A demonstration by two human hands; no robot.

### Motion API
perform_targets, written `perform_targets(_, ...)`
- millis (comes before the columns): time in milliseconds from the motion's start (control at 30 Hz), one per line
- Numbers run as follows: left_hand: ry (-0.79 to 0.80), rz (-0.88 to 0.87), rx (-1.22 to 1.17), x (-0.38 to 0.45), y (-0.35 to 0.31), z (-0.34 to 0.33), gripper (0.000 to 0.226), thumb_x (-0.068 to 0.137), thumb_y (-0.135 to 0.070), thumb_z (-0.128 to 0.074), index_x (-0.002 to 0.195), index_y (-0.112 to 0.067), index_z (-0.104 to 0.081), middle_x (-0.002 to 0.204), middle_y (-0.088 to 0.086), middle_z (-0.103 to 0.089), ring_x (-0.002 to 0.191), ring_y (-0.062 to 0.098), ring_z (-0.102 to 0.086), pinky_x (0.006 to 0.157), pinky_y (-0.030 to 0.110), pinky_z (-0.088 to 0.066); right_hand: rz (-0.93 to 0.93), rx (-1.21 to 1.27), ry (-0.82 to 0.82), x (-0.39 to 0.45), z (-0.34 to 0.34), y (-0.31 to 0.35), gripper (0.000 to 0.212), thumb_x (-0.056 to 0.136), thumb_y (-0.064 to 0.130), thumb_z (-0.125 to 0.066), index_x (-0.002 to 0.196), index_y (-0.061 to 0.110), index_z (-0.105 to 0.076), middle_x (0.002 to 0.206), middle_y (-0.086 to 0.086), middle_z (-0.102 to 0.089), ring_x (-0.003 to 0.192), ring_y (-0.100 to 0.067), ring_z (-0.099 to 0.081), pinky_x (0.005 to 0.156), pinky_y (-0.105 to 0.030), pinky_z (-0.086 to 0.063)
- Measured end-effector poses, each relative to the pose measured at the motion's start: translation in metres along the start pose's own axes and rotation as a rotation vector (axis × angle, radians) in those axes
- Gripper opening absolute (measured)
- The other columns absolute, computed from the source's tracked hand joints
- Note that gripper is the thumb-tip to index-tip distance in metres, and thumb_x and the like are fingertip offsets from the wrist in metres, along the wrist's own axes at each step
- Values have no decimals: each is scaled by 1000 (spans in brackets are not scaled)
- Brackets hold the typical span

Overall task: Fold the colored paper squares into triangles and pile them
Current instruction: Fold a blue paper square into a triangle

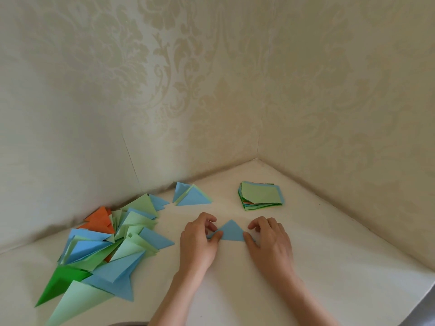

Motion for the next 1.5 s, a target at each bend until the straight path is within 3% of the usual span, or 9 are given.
perform_targets(100, 33, 17, -72, 0, 1, 4, 28, 78, -5, -72, 89, -27, -58, 77, -10, -64, 76, 8, -55, 68, 12, -39, -11, 34, 34, 0, 1, -1, 15, 84, 26, -65, 98, 23, -60, 96, 4, -55, 90, -21, -52, 78, -35, -42)
perform_targets(333, 23, 38, -112, -1, 4, 15, 26, 81, 7, -64, 85, -19, -64, 75, -7, -67, 73, -1, -60, 66, 4, -41, 21, 18, 10, -1, 0, -1, 12, 83, 21, -66, 94, 22, -61, 94, 3, -56, 85, -24, -52, 73, -36, -43)
perform_targets(467, -117, -118, 89, -15, -6, 13, 9, 85, -18, -70, 92, -17, -64, 80, -8, -60, 77, 11, -55, 70, 25, -48, 28, -21, -24, -3, -1, 0, 12, 80, 21, -68, 89, 21, -61, 89, 2, -56, 80, -24, -53, 69, -36, -44)
perform_targets(633, -107, -126, 252, -20, -20, -6, 41, 73, -41, -78, 101, -15, -63, 92, 1, -56, 83, 23, -50, 71, 33, -46, 51, -28, -44, -4, -1, -1, 14, 77, 21, -71, 86, 22, -60, 86, 2, -56, 75, -24, -53, 65, -36, -46)
perform_targets(900, -19, 15, 49, -13, -17, -8, 23, 80, -27, -74, 99, -27, -62, 79, -13, -58, 89, 15, -44, 71, 27, -40, 56, -10, -39, -3, 0, -1, 15, 76, 21, -72, 85, 21, -60, 86, 2, -56, 75, -25, -53, 64, -36, -46)
perform_targets(1067, -2, -89, 10, -15, -11, -6, 22, 83, -18, -69, 98, -34, -64, 63, -14, -56, 72, 17, -49, 58, 24, -37, 44, 35, -17, -3, 1, -4, 14, 79, 23, -71, 86, 21, -60, 87, 3, -55, 78, -23, -53, 68, -37, -46)
perform_targets(1267, -120, -24, -40, 21, 1, 23, 13, 88, -24, -67, 99, -32, -66, 61, -9, -55, 61, 7, -52, 56, 15, -36, -55, 150, 76, 19, 14, -2, 13, 86, 33, -66, 96, 26, -62, 97, 11, -56, 82, -9, -54, 74, -26, -43)
perform_targets(1367, -157, 13, -38, 45, 9, 36, 12, 89, -24, -66, 100, -26, -67, 62, -4, -59, 59, 6, -53, 58, 23, -39, 25, 18, -24, 47, 21, -3, 19, 82, 23, -69, 100, 18, -69, 104, 2, -64, 95, -20, -60, 81, -33, -45)
perform_targets(1500, -184, 74, -44, 70, 24, 38, 14, 89, -25, -64, 103, -23, -66, 71, 0, -62, 68, 14, -55, 65, 31, -41, 55, -33, 41, 73, 13, 1, 34, 86, 27, -68, 116, 11, -67, 126, -3, -62, 111, -24, -60, 93, -34, -45)
Point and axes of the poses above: each hand's wrist, its own x-axis towards the middle knuckle, its own z-axis out of the back of the hand, y = z × x, the point moved 4 cm from there along x, towards the middle knuckle
